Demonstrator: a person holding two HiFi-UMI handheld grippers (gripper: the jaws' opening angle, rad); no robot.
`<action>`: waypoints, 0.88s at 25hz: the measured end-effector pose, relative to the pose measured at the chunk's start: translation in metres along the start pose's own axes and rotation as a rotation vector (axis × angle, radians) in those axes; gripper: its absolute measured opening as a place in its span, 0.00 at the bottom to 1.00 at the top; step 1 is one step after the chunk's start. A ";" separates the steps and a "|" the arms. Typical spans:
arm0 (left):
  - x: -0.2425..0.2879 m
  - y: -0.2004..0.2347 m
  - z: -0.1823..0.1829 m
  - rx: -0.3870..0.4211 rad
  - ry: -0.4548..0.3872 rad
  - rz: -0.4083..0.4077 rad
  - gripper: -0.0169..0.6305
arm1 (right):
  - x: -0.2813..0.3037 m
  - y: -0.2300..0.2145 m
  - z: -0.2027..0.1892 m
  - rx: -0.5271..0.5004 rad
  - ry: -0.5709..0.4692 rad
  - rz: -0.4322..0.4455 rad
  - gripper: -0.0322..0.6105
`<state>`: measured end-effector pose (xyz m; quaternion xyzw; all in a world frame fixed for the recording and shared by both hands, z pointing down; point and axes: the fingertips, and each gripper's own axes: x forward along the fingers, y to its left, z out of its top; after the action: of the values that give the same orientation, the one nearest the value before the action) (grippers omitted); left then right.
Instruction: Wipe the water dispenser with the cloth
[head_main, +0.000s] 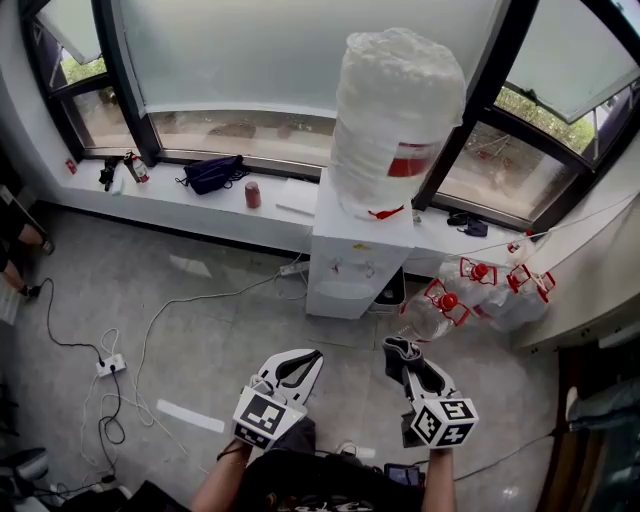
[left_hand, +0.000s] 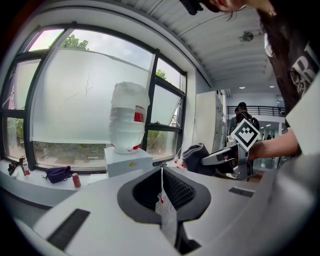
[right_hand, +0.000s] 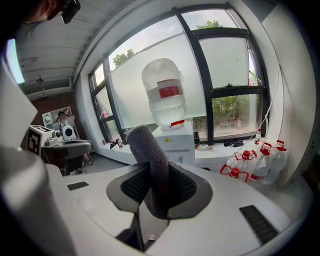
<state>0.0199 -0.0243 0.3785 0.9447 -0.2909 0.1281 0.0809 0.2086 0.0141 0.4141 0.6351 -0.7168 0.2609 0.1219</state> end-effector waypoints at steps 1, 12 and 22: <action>0.000 -0.010 0.006 0.004 -0.010 0.001 0.06 | -0.010 -0.005 0.000 0.000 -0.006 0.001 0.21; -0.022 -0.151 0.009 -0.033 -0.028 0.015 0.06 | -0.122 -0.053 -0.036 0.018 -0.070 0.034 0.21; -0.035 -0.246 0.011 0.012 -0.024 -0.002 0.06 | -0.196 -0.089 -0.061 0.005 -0.104 0.045 0.21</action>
<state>0.1345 0.1926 0.3391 0.9469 -0.2901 0.1185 0.0717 0.3178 0.2074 0.3857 0.6319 -0.7355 0.2319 0.0772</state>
